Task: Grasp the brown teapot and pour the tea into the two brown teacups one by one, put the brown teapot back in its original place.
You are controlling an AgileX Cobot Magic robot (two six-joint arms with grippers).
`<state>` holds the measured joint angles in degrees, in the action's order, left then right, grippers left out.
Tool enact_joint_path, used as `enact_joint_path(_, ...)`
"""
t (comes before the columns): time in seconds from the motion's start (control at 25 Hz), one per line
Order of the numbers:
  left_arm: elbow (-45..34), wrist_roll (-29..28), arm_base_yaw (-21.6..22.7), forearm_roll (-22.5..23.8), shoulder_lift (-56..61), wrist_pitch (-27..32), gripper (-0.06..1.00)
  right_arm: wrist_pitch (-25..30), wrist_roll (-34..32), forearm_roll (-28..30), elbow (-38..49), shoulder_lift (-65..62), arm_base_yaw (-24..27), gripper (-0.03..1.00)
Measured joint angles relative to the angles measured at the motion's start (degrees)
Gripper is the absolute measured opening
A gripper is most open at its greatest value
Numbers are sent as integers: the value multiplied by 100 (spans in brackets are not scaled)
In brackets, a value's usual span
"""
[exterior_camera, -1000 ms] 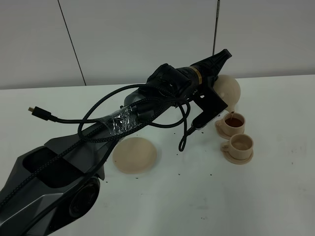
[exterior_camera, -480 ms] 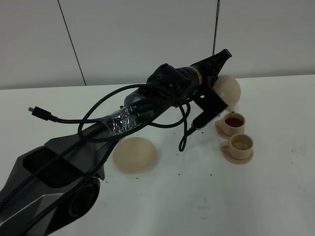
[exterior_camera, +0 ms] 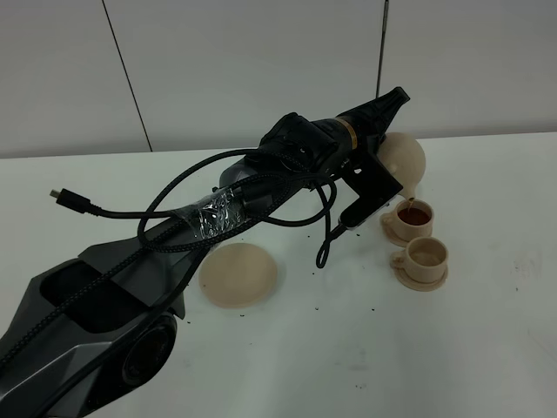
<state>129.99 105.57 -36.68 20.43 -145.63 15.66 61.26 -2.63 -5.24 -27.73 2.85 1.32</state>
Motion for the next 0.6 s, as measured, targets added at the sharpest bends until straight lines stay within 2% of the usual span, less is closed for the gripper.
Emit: enact_joint_path(0.6, 0, 2, 0, -2, 0, 0, 17, 0, 0, 0, 0, 0, 0, 24)
